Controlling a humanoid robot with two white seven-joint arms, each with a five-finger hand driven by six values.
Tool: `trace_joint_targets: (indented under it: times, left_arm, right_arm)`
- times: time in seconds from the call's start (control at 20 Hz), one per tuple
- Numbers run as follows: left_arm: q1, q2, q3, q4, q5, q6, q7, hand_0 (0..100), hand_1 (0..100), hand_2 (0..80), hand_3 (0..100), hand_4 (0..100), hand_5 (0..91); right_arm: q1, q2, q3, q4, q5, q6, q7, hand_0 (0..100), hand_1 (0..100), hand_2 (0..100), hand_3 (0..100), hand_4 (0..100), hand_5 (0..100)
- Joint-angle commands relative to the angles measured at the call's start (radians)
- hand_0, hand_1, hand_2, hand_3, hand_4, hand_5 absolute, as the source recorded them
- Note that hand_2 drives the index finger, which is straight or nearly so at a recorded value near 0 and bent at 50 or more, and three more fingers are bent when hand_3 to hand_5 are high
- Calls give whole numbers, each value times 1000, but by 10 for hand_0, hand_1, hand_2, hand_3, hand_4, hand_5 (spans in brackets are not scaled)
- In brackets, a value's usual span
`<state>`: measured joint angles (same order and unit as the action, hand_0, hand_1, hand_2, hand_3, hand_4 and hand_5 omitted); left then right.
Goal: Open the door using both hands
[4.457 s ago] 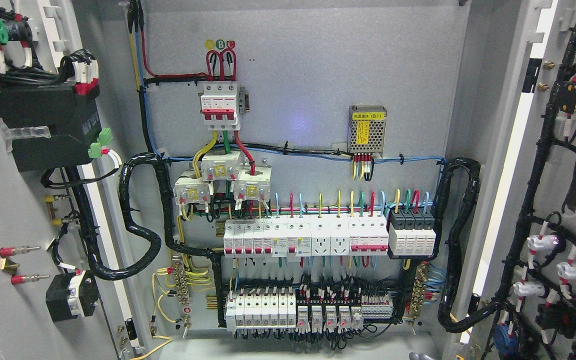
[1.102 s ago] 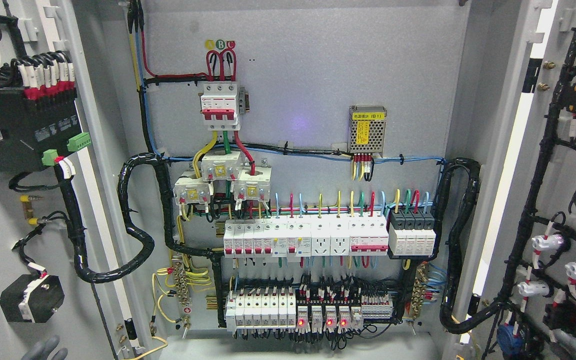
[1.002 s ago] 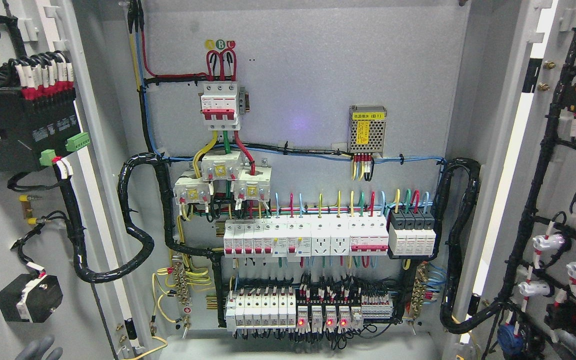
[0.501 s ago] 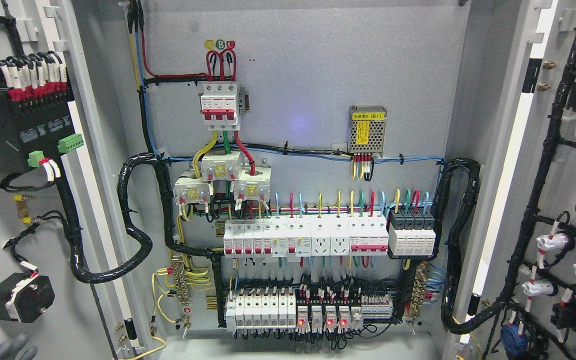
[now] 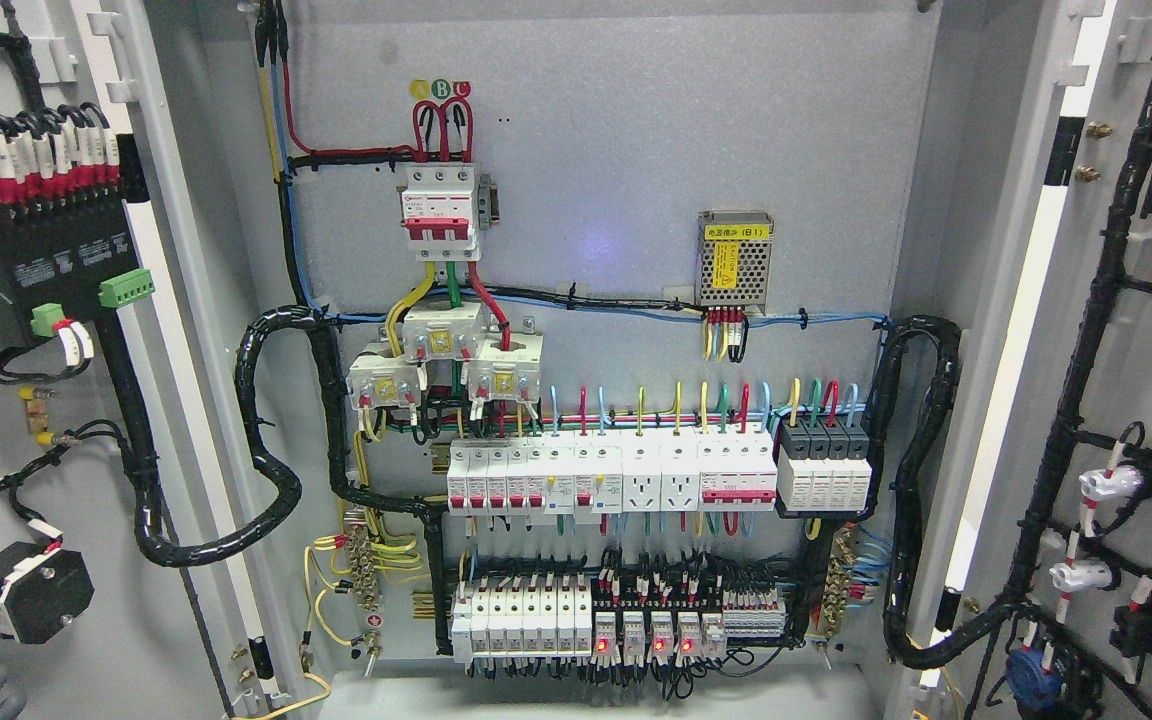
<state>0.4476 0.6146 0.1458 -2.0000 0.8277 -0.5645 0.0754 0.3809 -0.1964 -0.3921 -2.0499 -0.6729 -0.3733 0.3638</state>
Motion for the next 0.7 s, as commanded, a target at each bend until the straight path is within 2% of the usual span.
trace_joint_targets:
  times: [0.0, 0.65]
  left_arm:
    - [2, 27, 41, 43, 60, 28, 0, 0, 0, 0, 0, 0, 0]
    - [-1, 33, 97, 63, 102, 58, 0, 0, 0, 0, 0, 0, 0]
  right_arm:
    - [16, -11, -22, 2, -13, -3, 1, 191, 0, 0, 0, 0, 0]
    - [23, -11, -62, 2, -14, -4, 1, 191, 0, 0, 0, 0, 0]
